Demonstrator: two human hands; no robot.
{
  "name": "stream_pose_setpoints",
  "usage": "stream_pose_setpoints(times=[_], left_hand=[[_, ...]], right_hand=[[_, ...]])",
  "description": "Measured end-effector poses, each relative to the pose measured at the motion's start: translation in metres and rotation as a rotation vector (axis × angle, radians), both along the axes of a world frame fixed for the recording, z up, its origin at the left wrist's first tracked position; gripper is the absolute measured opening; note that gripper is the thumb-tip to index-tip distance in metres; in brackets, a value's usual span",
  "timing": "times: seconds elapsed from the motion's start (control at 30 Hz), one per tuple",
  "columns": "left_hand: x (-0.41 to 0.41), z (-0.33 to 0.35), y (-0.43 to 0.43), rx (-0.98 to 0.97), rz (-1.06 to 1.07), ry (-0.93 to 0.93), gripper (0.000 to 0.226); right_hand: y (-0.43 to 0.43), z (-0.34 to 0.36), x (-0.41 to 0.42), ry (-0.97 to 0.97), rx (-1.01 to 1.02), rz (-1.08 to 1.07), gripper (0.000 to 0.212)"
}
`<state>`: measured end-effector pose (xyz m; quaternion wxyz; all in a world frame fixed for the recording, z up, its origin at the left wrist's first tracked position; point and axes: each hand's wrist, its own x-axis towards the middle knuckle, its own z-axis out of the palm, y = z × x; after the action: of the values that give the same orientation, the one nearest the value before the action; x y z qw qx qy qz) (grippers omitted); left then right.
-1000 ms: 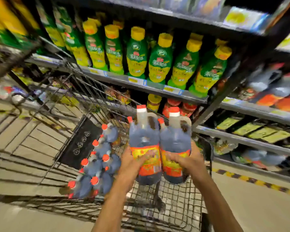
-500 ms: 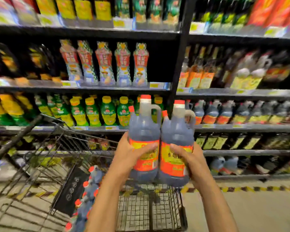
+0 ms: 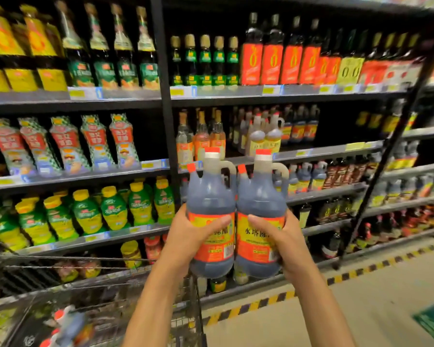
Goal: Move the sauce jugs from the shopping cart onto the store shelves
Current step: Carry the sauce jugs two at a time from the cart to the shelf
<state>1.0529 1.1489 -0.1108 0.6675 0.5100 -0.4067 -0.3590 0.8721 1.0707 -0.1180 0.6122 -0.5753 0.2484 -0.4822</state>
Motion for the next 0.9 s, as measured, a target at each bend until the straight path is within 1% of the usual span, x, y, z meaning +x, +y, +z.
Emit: stream_pose_setpoints(times=[0.07, 0.17, 0.23, 0.3, 0.33, 0.43, 0.47, 0.57, 0.77, 0.9], left_hand=[[-0.040, -0.003, -0.022, 0.007, -0.013, -0.006, 0.065], [-0.096, -0.002, -0.052, 0.011, -0.016, -0.004, 0.067], [-0.126, 0.003, -0.071, 0.006, -0.032, -0.021, 0.068], [-0.150, 0.008, -0.088, 0.017, -0.057, -0.036, 0.075], [-0.161, 0.010, -0.097, 0.019, -0.070, -0.036, 0.075], [-0.188, 0.017, -0.127, 0.017, -0.122, -0.048, 0.067], [-0.195, 0.019, -0.138, 0.020, -0.140, -0.053, 0.067], [-0.211, 0.022, -0.176, 0.037, -0.180, -0.046, 0.075], [-0.234, 0.016, -0.276, 0.031, -0.260, -0.006, 0.077], [-0.239, 0.015, -0.350, 0.029, -0.321, -0.022, 0.069]], right_hand=[[-0.015, 0.006, -0.041, -0.018, -0.003, -0.026, 0.063], [-0.037, 0.014, -0.097, -0.029, -0.025, -0.060, 0.053], [-0.051, 0.016, -0.128, -0.028, -0.023, -0.085, 0.057], [-0.065, 0.015, -0.154, -0.029, -0.009, -0.117, 0.062], [-0.071, 0.015, -0.165, -0.038, -0.003, -0.134, 0.063], [-0.093, 0.017, -0.192, -0.055, -0.003, -0.189, 0.051], [-0.101, 0.017, -0.200, -0.055, -0.004, -0.207, 0.049], [-0.131, 0.019, -0.219, -0.050, 0.001, -0.254, 0.054], [-0.212, 0.018, -0.246, -0.014, -0.003, -0.365, 0.062], [-0.273, 0.016, -0.254, 0.009, 0.002, -0.433, 0.070]])
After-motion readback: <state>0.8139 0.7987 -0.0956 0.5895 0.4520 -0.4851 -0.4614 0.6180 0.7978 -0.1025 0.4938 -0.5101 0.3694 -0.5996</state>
